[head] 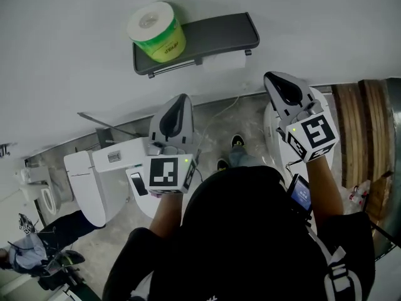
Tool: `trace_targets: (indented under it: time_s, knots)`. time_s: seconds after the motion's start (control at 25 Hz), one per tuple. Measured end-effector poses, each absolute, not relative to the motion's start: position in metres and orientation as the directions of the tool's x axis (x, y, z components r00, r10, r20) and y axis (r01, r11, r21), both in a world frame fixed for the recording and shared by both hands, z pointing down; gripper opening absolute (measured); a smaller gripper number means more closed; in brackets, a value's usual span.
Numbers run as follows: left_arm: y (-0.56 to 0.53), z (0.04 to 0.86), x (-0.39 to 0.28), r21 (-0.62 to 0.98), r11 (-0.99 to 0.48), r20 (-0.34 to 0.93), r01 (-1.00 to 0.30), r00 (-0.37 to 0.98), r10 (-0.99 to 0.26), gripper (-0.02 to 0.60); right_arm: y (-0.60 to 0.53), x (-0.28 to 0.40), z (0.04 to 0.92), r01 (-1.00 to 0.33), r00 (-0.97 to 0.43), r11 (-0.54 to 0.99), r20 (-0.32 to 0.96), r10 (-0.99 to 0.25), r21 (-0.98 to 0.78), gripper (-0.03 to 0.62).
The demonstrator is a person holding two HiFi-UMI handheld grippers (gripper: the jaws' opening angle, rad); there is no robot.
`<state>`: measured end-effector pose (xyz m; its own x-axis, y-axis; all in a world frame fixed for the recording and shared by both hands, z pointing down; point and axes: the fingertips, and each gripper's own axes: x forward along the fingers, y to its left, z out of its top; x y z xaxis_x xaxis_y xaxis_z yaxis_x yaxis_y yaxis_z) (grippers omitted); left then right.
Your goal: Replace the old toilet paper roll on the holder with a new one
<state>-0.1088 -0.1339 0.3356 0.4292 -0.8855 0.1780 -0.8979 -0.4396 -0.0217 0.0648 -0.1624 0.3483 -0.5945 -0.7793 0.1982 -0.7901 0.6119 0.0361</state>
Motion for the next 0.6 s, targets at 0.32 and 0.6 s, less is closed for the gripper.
trace_targets:
  time_s: [0.32, 0.6]
  knots:
    - [-0.17, 0.338, -0.094, -0.067, -0.406, 0.187, -0.911, 0.388, -0.902, 0.021, -0.195, 0.06, 0.36, -0.698, -0.651, 0.69, 0.23, -0.723, 0.192, 0.018]
    - [-0.182, 0.339, -0.096, -0.068, -0.377, 0.185, -0.924, 0.359, -0.915, 0.021, -0.198, 0.034, 0.372, -0.57, -0.664, 0.733, 0.318, -0.677, 0.372, 0.02]
